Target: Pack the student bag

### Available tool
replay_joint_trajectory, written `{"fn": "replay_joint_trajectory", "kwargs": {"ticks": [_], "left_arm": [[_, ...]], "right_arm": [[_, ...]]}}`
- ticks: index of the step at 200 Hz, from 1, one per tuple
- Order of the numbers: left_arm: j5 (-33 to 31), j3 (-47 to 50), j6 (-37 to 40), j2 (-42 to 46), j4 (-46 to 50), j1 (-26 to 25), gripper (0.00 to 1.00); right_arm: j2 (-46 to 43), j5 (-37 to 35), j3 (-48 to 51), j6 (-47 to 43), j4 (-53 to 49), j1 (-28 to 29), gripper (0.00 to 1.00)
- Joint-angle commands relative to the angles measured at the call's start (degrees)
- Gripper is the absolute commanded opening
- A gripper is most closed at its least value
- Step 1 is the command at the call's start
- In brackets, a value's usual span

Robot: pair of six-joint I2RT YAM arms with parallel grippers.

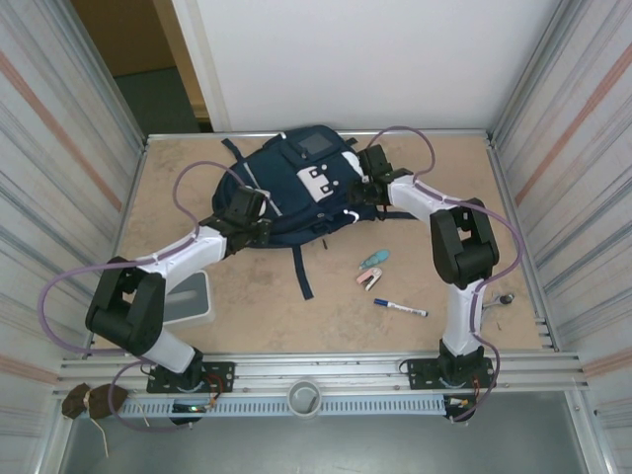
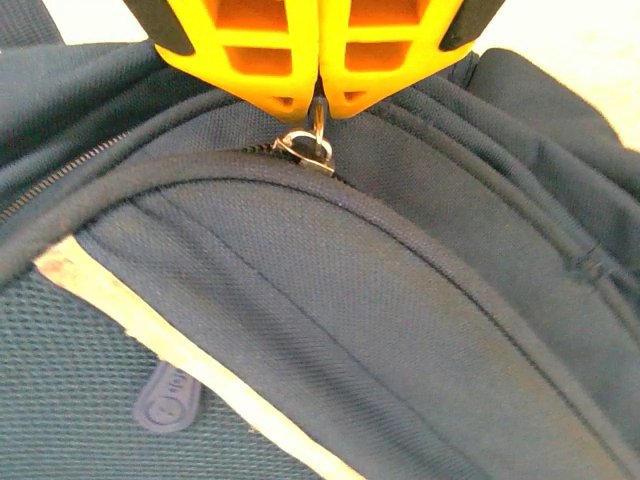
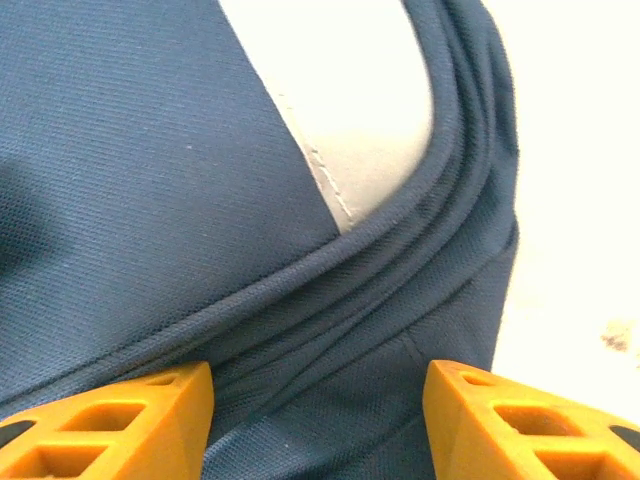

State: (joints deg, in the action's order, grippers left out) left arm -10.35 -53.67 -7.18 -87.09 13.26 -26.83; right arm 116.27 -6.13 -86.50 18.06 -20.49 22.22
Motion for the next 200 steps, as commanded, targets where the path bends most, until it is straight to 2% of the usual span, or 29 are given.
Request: {"fn": "replay_joint_trajectory", "kwargs": {"ticks": [1, 33, 57, 68, 88, 120, 147, 163, 180, 200], "left_arm": [[5.0, 0.4, 0.0, 3.4, 0.0, -1.2, 0.00], [7.4, -1.1, -2.0, 4.0, -1.9, -4.2, 0.00], [8.3, -1.4, -2.5, 4.2, -3.2, -6.6, 0.00], [8.1, -1.4, -2.6, 4.4, -3.5, -7.7, 0.00], [7.8, -0.7, -2.9, 4.7, -4.1, -8.9, 0.00], [7.1, 0.1, -2.8, 4.8, -4.5, -9.6, 0.00], [5.8, 1.1, -2.4, 5.5, -4.7, -9.8, 0.00], [4.2, 1.9, -1.7, 6.1, -4.7, -9.8, 0.00], [1.4, 2.3, -0.2, 6.5, -4.1, -9.8, 0.00], [-3.8, 1.0, 1.5, 5.8, 0.3, -9.0, 0.00]], "right_arm": [[-0.4, -3.0, -3.0, -3.5, -4.9, -1.6, 0.60], [-10.9, 8.7, 4.3, 1.1, -1.3, 1.2, 0.67], [-16.6, 23.2, 13.2, 11.6, 8.4, 2.7, 0.71], [-16.9, 27.5, 15.4, 16.5, 12.3, 3.8, 0.71], [-15.6, 31.3, 16.8, 23.3, 17.3, 6.0, 0.72], [-10.9, 30.1, 15.1, 28.1, 19.0, 7.5, 0.68], [-8.2, 28.0, 13.1, 28.5, 17.5, 7.9, 0.57], [-7.7, 25.9, 13.3, 27.7, 16.6, 7.8, 0.41], [-7.6, 25.8, 13.9, 26.4, 16.5, 6.7, 0.17], [-8.5, 26.1, 14.8, 24.1, 15.5, 4.9, 0.01]]}}
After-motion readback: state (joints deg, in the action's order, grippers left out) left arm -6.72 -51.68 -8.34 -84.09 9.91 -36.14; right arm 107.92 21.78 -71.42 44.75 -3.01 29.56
